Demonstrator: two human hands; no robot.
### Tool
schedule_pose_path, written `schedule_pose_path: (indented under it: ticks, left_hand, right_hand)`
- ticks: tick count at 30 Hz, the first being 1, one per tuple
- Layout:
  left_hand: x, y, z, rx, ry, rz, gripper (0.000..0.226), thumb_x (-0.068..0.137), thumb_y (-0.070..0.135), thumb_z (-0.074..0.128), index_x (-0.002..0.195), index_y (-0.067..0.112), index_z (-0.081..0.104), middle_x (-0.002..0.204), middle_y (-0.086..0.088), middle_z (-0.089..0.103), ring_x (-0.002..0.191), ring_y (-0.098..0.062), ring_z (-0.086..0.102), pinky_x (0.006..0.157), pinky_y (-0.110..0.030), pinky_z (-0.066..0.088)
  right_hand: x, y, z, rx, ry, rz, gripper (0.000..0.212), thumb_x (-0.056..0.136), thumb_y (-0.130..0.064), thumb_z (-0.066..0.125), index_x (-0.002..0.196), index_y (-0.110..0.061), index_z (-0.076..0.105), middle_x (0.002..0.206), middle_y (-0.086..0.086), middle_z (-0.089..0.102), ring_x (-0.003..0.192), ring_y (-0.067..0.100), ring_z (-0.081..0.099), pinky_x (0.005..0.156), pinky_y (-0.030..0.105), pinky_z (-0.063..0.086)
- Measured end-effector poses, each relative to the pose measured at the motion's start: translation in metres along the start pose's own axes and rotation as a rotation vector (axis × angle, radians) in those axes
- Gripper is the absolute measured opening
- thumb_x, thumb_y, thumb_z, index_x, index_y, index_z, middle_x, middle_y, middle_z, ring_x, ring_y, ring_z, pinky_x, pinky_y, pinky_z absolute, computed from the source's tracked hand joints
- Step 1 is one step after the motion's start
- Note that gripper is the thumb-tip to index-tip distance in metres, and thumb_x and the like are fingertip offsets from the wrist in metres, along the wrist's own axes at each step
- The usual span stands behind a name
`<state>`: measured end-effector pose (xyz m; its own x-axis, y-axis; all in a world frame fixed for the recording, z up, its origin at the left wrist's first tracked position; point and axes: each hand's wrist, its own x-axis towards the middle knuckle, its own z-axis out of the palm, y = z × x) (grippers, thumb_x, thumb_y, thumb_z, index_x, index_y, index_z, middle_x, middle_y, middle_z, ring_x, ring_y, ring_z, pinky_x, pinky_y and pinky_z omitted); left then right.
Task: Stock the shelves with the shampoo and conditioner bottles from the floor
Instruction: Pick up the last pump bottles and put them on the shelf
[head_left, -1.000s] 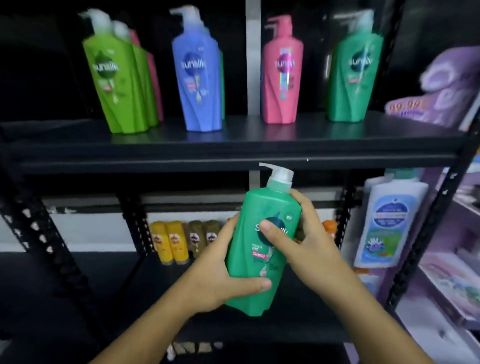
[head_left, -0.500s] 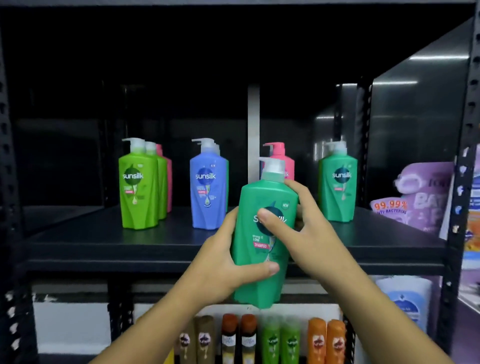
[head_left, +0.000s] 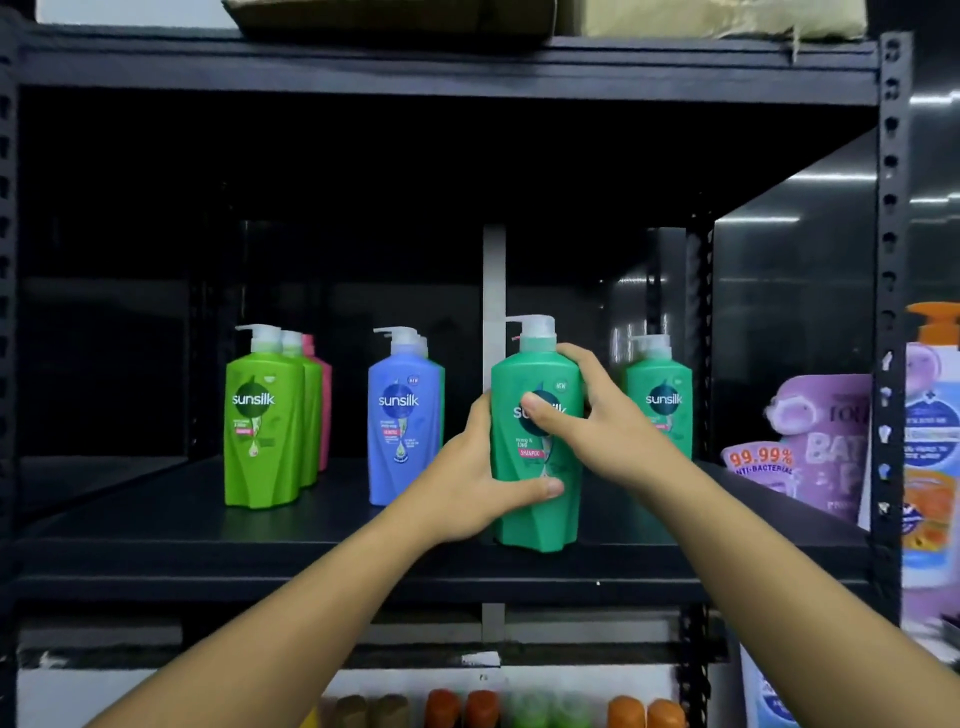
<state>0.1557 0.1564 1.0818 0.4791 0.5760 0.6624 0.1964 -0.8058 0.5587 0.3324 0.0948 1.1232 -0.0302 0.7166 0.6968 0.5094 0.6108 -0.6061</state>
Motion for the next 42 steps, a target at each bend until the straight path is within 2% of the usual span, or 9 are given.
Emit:
schedule_pose_path:
  ticks: [4,8,12,16,19,25,28,33,42]
  left_hand:
    - [0.009,-0.006,0.001,-0.025,-0.049,-0.024,0.103,0.075,0.04,0.089,0.151,0.036,0.021,0.132,0.016,0.063,0.118,-0.004,0.065,0.104,-0.04,0.053]
    - [0.014,-0.013,-0.002,-0.073,-0.098,-0.029,0.102,0.077,0.034,0.089,0.153,0.036,0.02,0.135,0.015,0.061,0.12,-0.006,0.064,0.104,-0.04,0.053]
    - [0.02,-0.024,-0.001,-0.089,-0.154,-0.061,0.102,0.078,0.035,0.087,0.151,0.052,0.017,0.136,0.022,0.06,0.124,-0.005,0.062,0.106,-0.039,0.052]
    - [0.034,-0.031,0.005,-0.018,-0.162,-0.089,0.099,0.081,0.033,0.085,0.151,0.049,0.017,0.134,0.022,0.06,0.12,0.001,0.062,0.105,-0.034,0.052]
    - [0.049,-0.039,0.007,0.099,-0.181,-0.108,0.099,0.079,0.046,0.084,0.15,0.05,0.015,0.134,0.019,0.061,0.118,0.0,0.062,0.105,-0.033,0.051]
    - [0.06,-0.073,0.008,0.264,-0.236,-0.162,0.083,0.082,0.05,0.08,0.148,0.042,0.029,0.11,0.011,0.068,0.098,-0.006,0.067,0.096,-0.035,0.055]
    - [0.058,-0.085,0.012,0.234,-0.216,-0.178,0.071,0.082,0.048,0.081,0.14,0.035,0.042,0.105,0.004,0.071,0.096,-0.009,0.07,0.095,-0.034,0.055]
    - [0.056,-0.083,0.012,0.227,-0.184,-0.179,0.066,0.085,0.039,0.081,0.138,0.03,0.043,0.107,0.003,0.071,0.097,-0.007,0.069,0.093,-0.022,0.054]
    - [0.058,-0.085,0.014,0.279,-0.148,-0.185,0.062,0.085,0.042,0.08,0.134,0.029,0.044,0.104,0.006,0.071,0.095,-0.007,0.068,0.08,-0.01,0.049]
  right_hand:
    - [0.008,0.012,-0.003,0.015,-0.037,0.027,0.065,0.089,-0.051,0.071,0.14,-0.053,0.031,0.114,-0.019,0.069,0.098,-0.001,0.07,0.094,0.033,0.056]
    - [0.002,0.026,-0.006,0.106,-0.147,0.063,0.071,0.092,-0.035,0.073,0.139,-0.058,0.024,0.11,-0.019,0.071,0.1,-0.002,0.069,0.081,0.015,0.054]
    - [0.002,0.045,-0.009,0.172,-0.158,0.132,0.062,0.09,-0.039,0.074,0.143,-0.037,0.041,0.12,-0.009,0.072,0.11,0.006,0.068,0.097,0.032,0.055]
    - [0.01,0.063,-0.008,0.192,-0.15,0.211,0.053,0.09,-0.046,0.071,0.136,-0.034,0.048,0.117,-0.005,0.074,0.104,0.01,0.072,0.088,0.037,0.059]
    - [0.012,0.081,-0.006,0.164,-0.158,0.293,0.045,0.091,-0.05,0.068,0.131,-0.037,0.051,0.112,-0.004,0.074,0.097,0.01,0.074,0.075,0.032,0.059]
    - [0.014,0.122,-0.011,0.372,-0.113,0.417,0.052,0.086,-0.019,0.079,0.131,-0.023,0.054,0.107,0.012,0.076,0.103,0.025,0.073,0.096,0.049,0.056]
    - [0.017,0.128,-0.008,0.348,-0.143,0.392,0.056,0.082,-0.003,0.081,0.129,-0.022,0.056,0.111,0.014,0.074,0.103,0.025,0.073,0.096,0.044,0.057]
    - [0.019,0.134,-0.004,0.232,-0.111,0.342,0.051,0.082,-0.007,0.082,0.125,-0.024,0.061,0.109,0.009,0.073,0.094,0.02,0.074,0.089,0.034,0.059]
    - [0.021,0.14,0.001,0.092,-0.077,0.317,0.045,0.088,-0.012,0.077,0.128,-0.023,0.058,0.106,-0.001,0.075,0.09,0.014,0.075,0.094,0.038,0.058]
